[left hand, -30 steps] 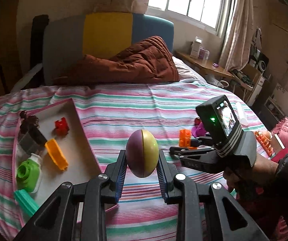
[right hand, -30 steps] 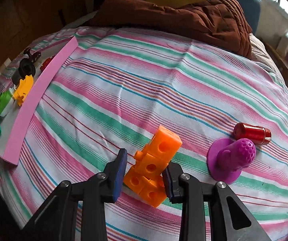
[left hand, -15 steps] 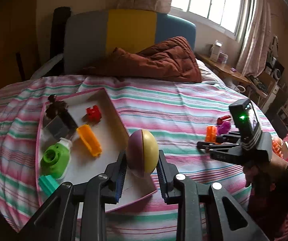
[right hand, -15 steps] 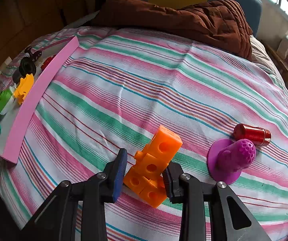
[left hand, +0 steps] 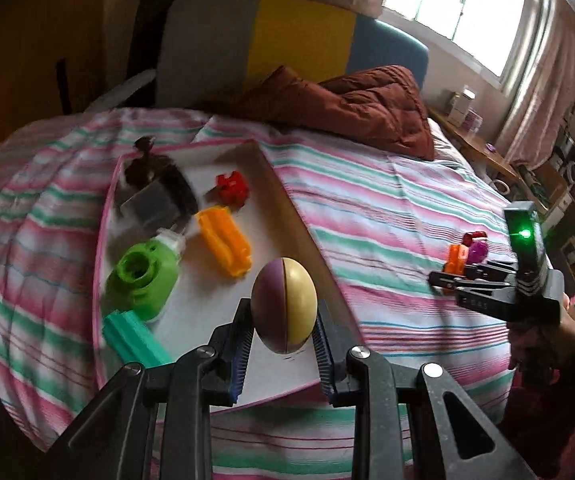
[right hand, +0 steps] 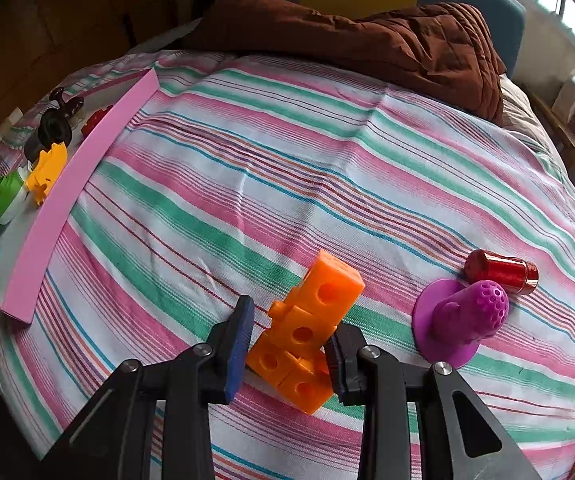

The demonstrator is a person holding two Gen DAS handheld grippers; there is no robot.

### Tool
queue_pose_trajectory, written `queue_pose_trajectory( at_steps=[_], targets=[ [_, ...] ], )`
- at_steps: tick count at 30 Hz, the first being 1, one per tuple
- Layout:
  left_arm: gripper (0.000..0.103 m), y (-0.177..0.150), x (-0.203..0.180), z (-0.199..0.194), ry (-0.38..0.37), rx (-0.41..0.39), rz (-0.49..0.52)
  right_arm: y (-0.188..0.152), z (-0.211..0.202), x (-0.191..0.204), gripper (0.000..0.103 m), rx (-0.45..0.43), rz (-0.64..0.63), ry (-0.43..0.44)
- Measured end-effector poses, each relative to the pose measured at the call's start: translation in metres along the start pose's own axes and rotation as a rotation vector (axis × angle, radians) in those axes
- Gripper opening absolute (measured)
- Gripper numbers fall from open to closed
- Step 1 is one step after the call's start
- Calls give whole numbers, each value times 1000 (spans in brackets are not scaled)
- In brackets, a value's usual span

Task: Organize rigid objects
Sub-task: 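Carry the yellow egg into the white tray with the left gripper, then open the left gripper to release the egg beside the teal piece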

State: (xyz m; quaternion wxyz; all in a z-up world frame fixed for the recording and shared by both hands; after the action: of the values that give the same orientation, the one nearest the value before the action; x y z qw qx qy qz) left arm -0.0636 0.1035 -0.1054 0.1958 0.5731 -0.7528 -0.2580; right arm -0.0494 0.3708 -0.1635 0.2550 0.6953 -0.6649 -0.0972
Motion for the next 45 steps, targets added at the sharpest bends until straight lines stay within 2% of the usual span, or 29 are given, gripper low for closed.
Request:
queue_pose_trajectory(
  at_steps=[10,17,21,24,29,36,45],
  targets=[
    [28,-10,55,-4,-14,36,-110,0,0,0,34,10,-3,-4],
    [28,-16,34,11,-62,103,-90,-1,0,2,34,13,-11,-14],
    [29,-22,22,26,-58,167,-56,-1,0,2,34,14,-10,-14],
    [29,-26,25,34,-51,205,-72,-1,0,2,34,14,-12,-14],
    [31,-24,33,31,-37,189,-95,-1,0,2,34,13,-12,-14],
    [33,-21,28,20,2,140,-30,-1,0,2,34,12,-13,-18],
    [35,-9,36,-2,114,36,24,-1,-1,3,34,10,-26,-22]
  ],
)
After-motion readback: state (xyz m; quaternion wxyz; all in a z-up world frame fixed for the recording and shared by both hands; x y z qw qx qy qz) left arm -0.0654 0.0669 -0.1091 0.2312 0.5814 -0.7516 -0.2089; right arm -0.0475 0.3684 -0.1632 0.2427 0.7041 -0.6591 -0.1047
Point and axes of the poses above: each gripper's, at about its wrist camera, not at the fingertips, and z roughly the way its jaws point, x to its left, y to its top, the point moved 6 cm from there along z, roughly the way its jaws point, and after that the axes turned 14 degrees about y, right-handed, at the moved point
